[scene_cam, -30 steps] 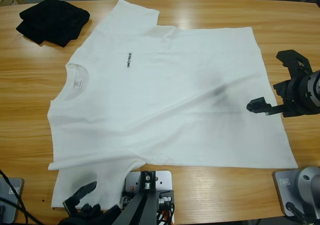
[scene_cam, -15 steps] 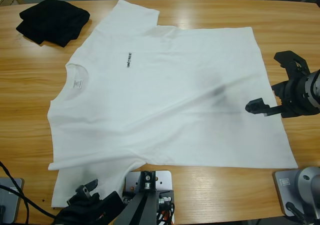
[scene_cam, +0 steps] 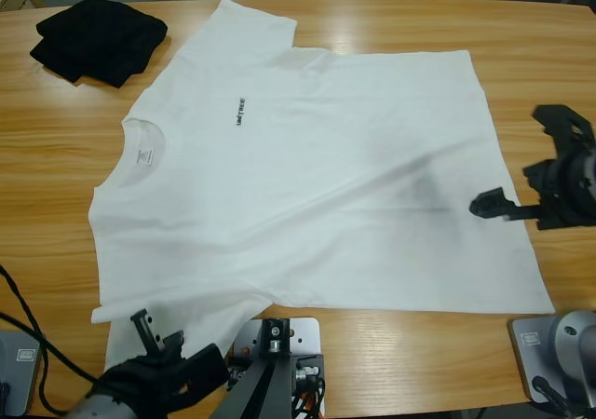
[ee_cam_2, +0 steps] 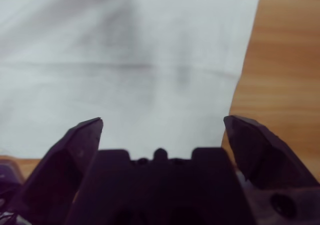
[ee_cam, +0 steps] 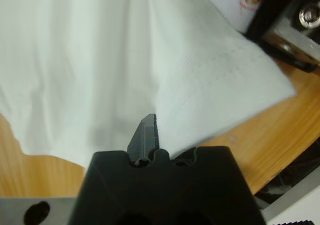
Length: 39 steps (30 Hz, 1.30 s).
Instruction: Fold clothes
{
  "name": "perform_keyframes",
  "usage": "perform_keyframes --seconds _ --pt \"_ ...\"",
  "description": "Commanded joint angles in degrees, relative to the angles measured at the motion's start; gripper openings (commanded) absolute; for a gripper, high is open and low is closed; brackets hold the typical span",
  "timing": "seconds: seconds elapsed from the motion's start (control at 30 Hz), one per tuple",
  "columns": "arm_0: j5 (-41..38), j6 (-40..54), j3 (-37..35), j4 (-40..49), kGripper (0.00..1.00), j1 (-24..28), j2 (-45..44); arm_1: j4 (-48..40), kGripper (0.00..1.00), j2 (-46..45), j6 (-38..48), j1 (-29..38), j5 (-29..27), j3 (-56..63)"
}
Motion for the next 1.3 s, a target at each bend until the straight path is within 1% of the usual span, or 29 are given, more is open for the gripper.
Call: perform_keyframes --seconds 0.03,0.17,0.23,0.27,0.33,0.37,0.4,0.47,0.5,0.57,0.63,0.67,0.77,0.9,0.93,0.97,1.0,1.07,1.13,1.23,1.27,1.3 --pt "-2.14 10.12 -0.99 0.8 0.0 7.2 -5.08 1.23 0.997 -2.11 27.39 0.66 3.33 3.95" --pt "-3.41 12.46 -0.29 0.55 0.0 9.64 -4.85 -1.11 0.987 4.75 46.31 1.77 5.91 5.78" --pt "-3.74 14.48 -0.31 -0.04 0.0 9.73 -4.64 -1.18 0.979 5.01 55.76 5.25 7.79 6.08" --pt "-3.76 15.45 -0.17 -0.11 0.0 10.1 -4.47 -1.18 0.953 5.57 60.97 7.91 8.58 6.22" --pt "-3.76 16.98 1.15 -0.31 0.0 12.77 -5.17 -1.79 0.868 5.99 70.0 13.18 8.81 7.13" --pt "-3.76 17.47 1.96 -0.73 0.0 14.16 -6.03 -3.25 0.857 5.89 73.25 15.06 8.63 8.21" --pt "-3.76 18.1 2.7 -1.29 0.0 15.23 -6.6 -4.32 0.849 5.69 76.07 15.96 8.63 9.26" --pt "-3.76 19.44 4.21 -2.72 0.0 16.11 -7.25 -4.85 0.795 5.13 80.62 16.57 8.32 10.53" --pt "-3.76 19.84 4.61 -3.21 0.0 16.18 -7.58 -5.61 0.776 5.17 82.13 16.57 8.2 10.93" --pt "-3.85 20.53 5.16 -3.91 0.0 16.18 -8.14 -6.8 0.768 5.57 84.75 16.57 8.23 11.92" --pt "-3.85 21.32 5.54 -4.54 0.0 16.18 -8.34 -7.05 0.69 5.64 86.37 17.26 8.14 12.78" --pt "-3.85 21.6 5.67 -4.72 0.0 16.18 -8.46 -7.56 0.679 5.99 86.79 17.49 8.11 13.02" --pt "-3.85 21.88 5.69 -4.79 0.0 16.18 -8.46 -11.32 0.683 8.72 87.67 18.75 8.63 14.13" --pt "-3.85 22.23 5.6 -4.75 0.0 16.18 -8.46 -13.38 0.683 10.67 86.88 19.56 9.9 14.13" --pt "-3.85 22.23 5.54 -4.75 0.0 16.18 -8.46 -14.2 0.71 10.51 86.37 19.56 9.95 14.13" --pt "-3.85 22.23 5.51 -4.75 0.0 16.18 -8.49 -14.48 0.877 10.26 86.52 19.56 10.27 14.2" --pt "-3.85 22.23 5.51 -4.75 0.0 16.18 -8.46 -14.45 0.969 10.11 86.63 19.77 10.9 14.52" --pt "-3.85 22.23 5.51 -4.75 0.0 16.18 -8.35 -14.41 0.998 9.32 88.46 21.23 11.59 16.1" --pt "-3.88 22.23 5.51 -4.84 0.0 16.18 -8.18 -14.54 0.996 8.74 90.41 22.78 10.78 17.38" --pt "-3.85 22.3 5.6 -4.84 0.0 16.18 -8.19 -14.55 0.983 10.39 90.48 23.6 9.6 17.33" --pt "-3.85 22.38 5.6 -4.84 0.0 16.18 -8.27 -14.52 0.967 11.02 90.41 23.9 9.29 17.28" --pt "-3.85 22.41 5.6 -4.84 0.0 16.18 -8.28 -14.36 0.89 11.18 90.3 23.95 8.44 17.21"
